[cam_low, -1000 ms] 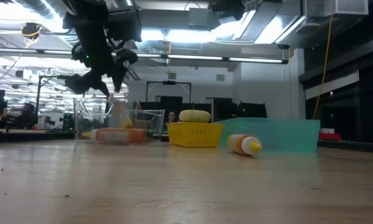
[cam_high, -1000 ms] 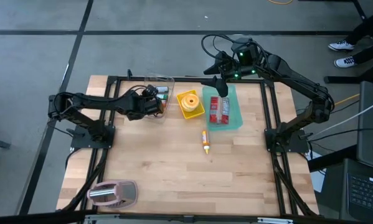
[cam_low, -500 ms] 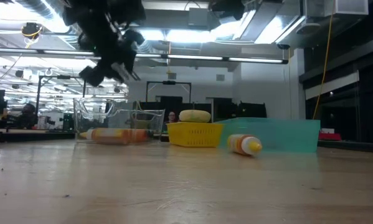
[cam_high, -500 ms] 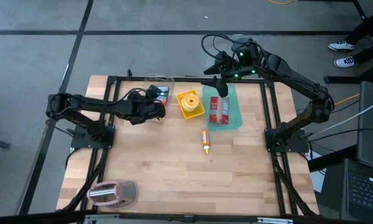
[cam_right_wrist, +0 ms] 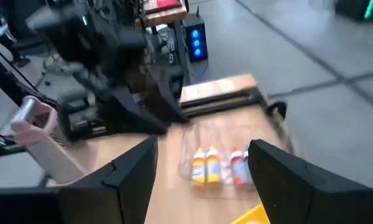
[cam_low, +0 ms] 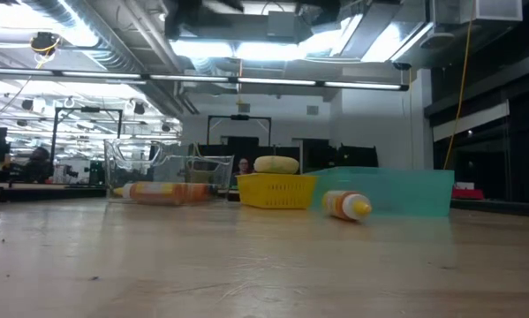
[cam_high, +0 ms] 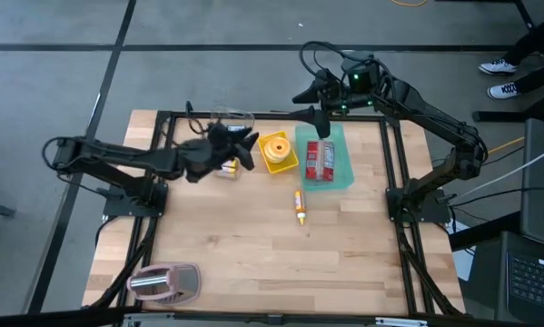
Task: Pick & Place Food Item
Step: Put the yellow food coloring bottle into the transparent bin
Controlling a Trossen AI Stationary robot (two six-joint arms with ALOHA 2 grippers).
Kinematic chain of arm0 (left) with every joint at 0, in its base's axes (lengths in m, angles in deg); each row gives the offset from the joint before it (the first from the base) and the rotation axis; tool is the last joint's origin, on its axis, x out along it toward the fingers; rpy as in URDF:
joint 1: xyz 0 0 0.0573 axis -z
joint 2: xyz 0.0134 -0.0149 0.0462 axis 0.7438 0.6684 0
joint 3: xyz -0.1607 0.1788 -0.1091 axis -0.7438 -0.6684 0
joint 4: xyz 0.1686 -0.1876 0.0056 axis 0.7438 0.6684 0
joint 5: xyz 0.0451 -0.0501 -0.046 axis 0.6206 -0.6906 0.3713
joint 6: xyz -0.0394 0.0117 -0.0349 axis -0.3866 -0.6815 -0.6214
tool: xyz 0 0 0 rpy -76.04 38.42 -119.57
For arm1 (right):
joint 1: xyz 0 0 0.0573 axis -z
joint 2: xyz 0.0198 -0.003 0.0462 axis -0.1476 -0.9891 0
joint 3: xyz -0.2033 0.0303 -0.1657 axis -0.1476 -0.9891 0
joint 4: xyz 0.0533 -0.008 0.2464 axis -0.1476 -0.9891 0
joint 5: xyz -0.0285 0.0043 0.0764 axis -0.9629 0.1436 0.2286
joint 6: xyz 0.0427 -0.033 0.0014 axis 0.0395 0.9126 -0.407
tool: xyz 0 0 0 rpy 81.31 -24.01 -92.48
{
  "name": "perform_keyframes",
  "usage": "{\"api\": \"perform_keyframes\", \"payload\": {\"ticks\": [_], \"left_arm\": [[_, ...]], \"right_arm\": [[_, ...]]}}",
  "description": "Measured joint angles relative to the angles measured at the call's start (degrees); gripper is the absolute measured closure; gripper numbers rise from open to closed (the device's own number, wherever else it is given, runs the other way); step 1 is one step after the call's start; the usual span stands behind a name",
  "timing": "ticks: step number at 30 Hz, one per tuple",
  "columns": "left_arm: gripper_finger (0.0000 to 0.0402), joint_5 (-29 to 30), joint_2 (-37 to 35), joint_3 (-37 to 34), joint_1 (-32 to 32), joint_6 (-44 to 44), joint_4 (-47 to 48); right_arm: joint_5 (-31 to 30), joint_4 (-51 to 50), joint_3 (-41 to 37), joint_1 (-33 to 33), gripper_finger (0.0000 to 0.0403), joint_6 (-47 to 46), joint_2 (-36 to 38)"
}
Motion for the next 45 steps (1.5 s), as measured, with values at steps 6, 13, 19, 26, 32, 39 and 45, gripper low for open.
{"api": "perform_keyframes", "payload": {"ticks": [6, 13, 19, 26, 32, 39, 45], "left_arm": [[0.0249, -13.9, -6.0, 6.2, -4.1, 12.5, 10.6], [0.0249, -34.6, -13.6, 10.1, -13.4, 14.1, 31.0], [0.0249, -43.8, -17.9, 10.1, -18.7, 17.7, 41.7], [0.0249, -46.5, -18.9, 10.1, -19.5, 20.4, 42.7], [0.0249, -49.3, -18.4, 10.1, -19.5, 21.1, 42.7], [0.0249, -52.0, -18.3, 10.1, -19.5, 21.6, 42.7], [0.0249, -52.0, -18.3, 10.1, -19.5, 21.5, 43.3]], "right_arm": [[-3.8, -9.8, 0.0, -2.9, 0.0156, -14.3, -0.6], [-17.1, -19.4, 0.0, -11.0, 0.0156, -29.2, -4.3], [-23.2, -34.4, 0.0, -15.9, 0.0156, -42.5, -8.3], [-23.1, -33.1, -5.9, -22.8, 0.0156, -58.5, -10.4], [-21.6, -23.8, -16.5, -25.9, 0.0156, -71.3, -10.6], [-23.9, -11.4, -25.1, -26.4, 0.0156, -81.2, -10.6], [-25.1, -10.7, -30.8, -26.4, 0.0156, -85.8, -10.6]]}}
